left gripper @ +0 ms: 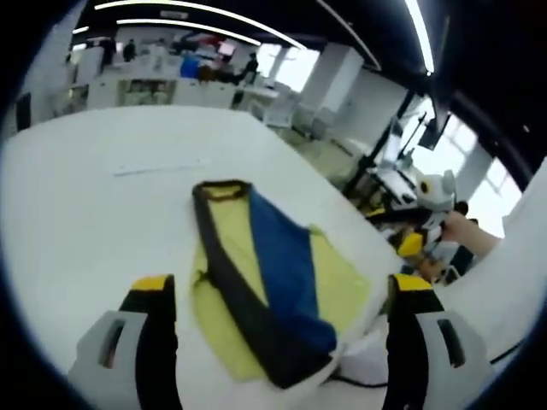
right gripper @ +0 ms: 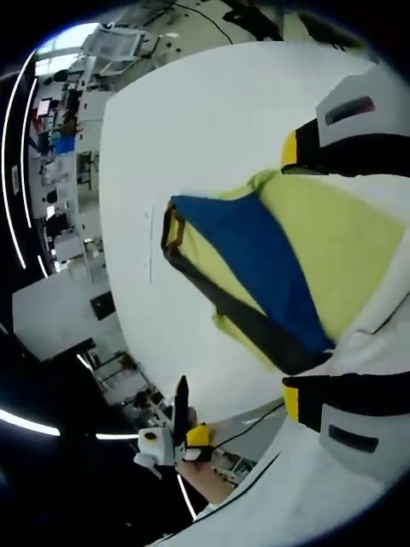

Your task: Fold the garment on the visible template until the final outline fits inside the template.

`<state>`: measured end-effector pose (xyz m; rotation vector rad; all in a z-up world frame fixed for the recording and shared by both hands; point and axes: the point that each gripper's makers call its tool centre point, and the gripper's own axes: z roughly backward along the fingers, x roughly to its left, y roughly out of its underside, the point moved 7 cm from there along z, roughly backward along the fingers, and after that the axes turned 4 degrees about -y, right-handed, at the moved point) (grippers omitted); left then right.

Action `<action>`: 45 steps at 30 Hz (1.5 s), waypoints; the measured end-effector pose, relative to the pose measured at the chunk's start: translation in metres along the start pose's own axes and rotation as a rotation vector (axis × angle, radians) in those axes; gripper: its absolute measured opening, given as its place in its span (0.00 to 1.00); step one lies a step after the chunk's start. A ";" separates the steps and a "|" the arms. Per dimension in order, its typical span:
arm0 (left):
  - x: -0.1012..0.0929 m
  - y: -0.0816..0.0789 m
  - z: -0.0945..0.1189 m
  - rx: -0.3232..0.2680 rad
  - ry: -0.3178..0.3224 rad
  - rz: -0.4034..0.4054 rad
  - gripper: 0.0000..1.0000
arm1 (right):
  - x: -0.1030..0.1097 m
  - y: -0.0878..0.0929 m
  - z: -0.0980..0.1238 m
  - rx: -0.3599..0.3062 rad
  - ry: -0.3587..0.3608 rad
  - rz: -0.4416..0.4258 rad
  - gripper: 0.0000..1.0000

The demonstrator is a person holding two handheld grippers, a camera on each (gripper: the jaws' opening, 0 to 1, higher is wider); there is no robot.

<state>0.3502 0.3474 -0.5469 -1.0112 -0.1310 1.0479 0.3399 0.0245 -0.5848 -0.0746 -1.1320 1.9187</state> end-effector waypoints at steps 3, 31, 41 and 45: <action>0.000 0.000 -0.001 0.002 0.000 -0.002 0.99 | -0.001 -0.001 0.000 -0.001 0.004 0.000 0.97; 0.002 -0.002 -0.002 -0.005 -0.009 0.014 0.98 | 0.016 0.028 -0.028 0.024 -0.092 -0.089 0.77; 0.003 -0.002 -0.004 -0.004 -0.008 0.016 0.97 | 0.025 0.052 -0.047 0.049 -0.137 -0.115 0.68; 0.006 -0.002 0.001 -0.017 -0.016 0.028 0.97 | 0.028 0.067 -0.057 0.084 -0.152 -0.146 0.67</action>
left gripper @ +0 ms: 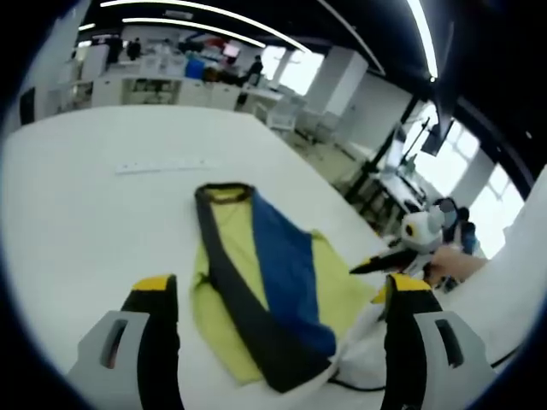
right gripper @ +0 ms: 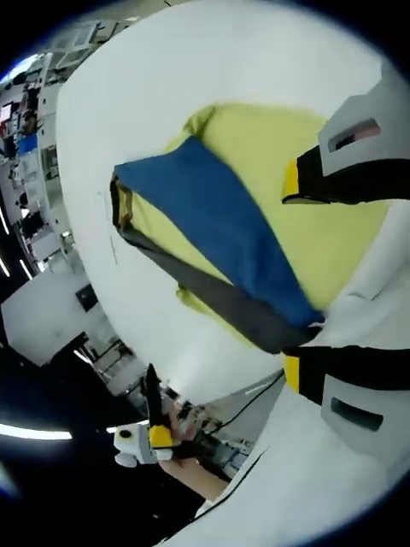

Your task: Fold the garment on the visible template until the final outline fits inside the template.

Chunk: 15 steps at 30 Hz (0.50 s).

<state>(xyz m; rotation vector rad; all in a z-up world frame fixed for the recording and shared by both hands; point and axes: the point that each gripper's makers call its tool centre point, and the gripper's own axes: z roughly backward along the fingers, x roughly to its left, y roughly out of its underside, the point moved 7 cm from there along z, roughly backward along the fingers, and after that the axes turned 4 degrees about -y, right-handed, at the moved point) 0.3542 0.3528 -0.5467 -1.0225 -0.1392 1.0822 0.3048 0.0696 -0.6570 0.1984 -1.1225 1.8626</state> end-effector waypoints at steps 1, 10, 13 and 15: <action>0.001 0.000 0.001 -0.001 -0.003 0.002 0.97 | 0.001 0.003 -0.003 0.006 -0.006 -0.006 0.66; 0.006 0.005 0.006 -0.006 -0.020 0.020 0.96 | 0.013 0.015 -0.020 0.057 -0.040 0.009 0.60; 0.007 0.006 0.007 -0.008 -0.021 0.023 0.96 | 0.017 0.018 -0.027 0.084 -0.042 0.040 0.57; 0.007 0.006 0.009 -0.009 -0.022 0.025 0.96 | 0.019 0.019 -0.031 0.101 -0.045 0.073 0.54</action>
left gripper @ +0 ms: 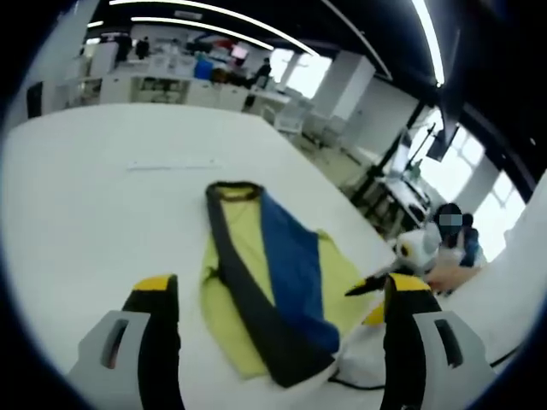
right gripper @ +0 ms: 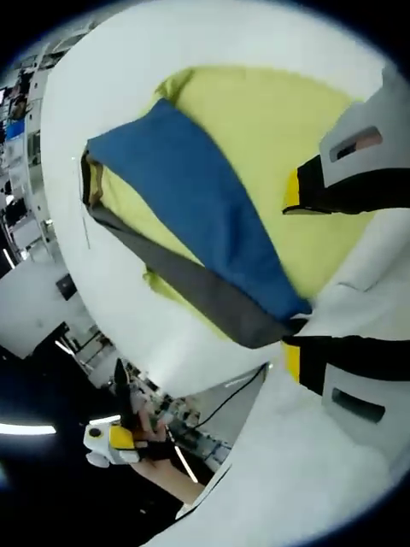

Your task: Fold the garment on the visible template until the final outline fits inside the template.

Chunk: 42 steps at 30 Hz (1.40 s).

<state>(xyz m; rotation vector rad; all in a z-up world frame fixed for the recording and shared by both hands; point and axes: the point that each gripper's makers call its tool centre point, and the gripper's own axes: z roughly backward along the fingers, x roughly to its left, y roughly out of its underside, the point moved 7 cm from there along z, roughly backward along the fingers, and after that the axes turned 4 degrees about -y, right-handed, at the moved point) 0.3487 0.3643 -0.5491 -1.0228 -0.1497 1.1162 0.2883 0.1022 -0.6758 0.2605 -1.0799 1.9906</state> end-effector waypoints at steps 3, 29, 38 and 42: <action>0.002 0.001 0.003 -0.001 -0.004 0.004 0.96 | 0.004 -0.001 -0.007 0.010 -0.012 0.041 0.46; 0.018 0.016 0.023 -0.030 -0.061 0.073 0.96 | 0.012 -0.043 -0.061 0.096 -0.020 0.324 0.26; 0.019 0.019 0.024 -0.037 -0.065 0.090 0.95 | 0.004 -0.058 -0.080 0.158 -0.001 0.450 0.25; 0.020 0.021 0.026 -0.042 -0.073 0.100 0.95 | 0.001 -0.055 -0.087 0.203 0.008 0.503 0.24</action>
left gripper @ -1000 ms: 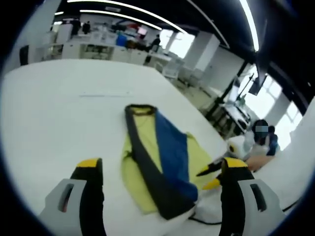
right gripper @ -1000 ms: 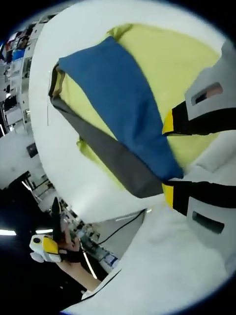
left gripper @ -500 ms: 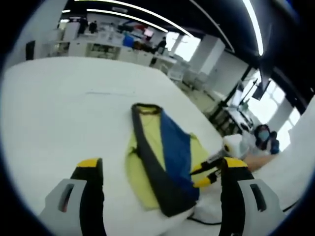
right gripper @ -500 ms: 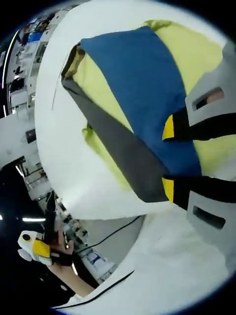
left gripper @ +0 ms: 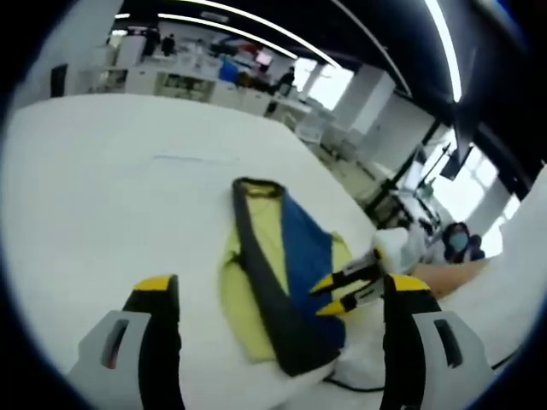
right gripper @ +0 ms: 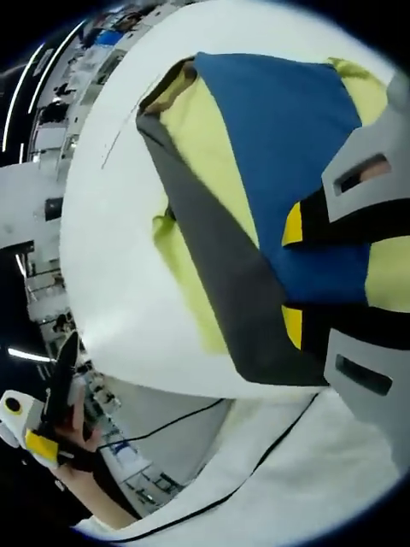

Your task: Fold the garment on the visible template until the final outline fits inside the template.

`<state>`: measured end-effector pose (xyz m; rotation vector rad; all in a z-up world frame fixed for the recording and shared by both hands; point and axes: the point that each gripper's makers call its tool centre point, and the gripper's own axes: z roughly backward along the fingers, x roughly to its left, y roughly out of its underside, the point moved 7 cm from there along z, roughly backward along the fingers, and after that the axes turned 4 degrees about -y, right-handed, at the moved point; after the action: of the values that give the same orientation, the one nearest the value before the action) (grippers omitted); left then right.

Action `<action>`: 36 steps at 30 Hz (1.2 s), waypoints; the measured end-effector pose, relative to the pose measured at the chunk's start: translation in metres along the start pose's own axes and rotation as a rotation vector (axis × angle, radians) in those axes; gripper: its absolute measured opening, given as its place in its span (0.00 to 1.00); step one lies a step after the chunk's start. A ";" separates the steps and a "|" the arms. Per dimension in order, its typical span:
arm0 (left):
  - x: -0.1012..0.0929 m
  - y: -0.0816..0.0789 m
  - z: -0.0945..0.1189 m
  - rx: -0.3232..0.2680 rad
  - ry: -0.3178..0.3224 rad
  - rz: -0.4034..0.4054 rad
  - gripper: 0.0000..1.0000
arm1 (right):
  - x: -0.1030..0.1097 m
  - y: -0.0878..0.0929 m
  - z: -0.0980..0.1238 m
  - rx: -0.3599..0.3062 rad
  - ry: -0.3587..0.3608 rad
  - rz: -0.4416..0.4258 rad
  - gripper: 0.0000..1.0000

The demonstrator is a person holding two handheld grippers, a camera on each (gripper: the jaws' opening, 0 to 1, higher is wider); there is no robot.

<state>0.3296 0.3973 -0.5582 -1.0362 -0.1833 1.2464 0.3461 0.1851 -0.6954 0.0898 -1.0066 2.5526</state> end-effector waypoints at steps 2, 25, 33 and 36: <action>0.002 0.001 0.001 -0.002 -0.006 0.005 0.95 | 0.000 0.002 -0.004 0.023 -0.003 0.027 0.24; 0.004 0.009 0.002 -0.009 -0.030 0.034 0.95 | -0.001 0.013 -0.011 0.080 0.043 0.161 0.02; 0.001 0.008 0.002 -0.011 -0.031 0.032 0.95 | -0.001 0.011 -0.006 0.059 0.045 0.129 0.01; 0.000 0.008 0.001 -0.009 -0.028 0.030 0.95 | 0.000 0.007 0.001 0.031 0.049 0.118 0.01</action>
<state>0.3236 0.3971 -0.5632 -1.0334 -0.1956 1.2889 0.3433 0.1796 -0.6993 -0.0236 -0.9807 2.6633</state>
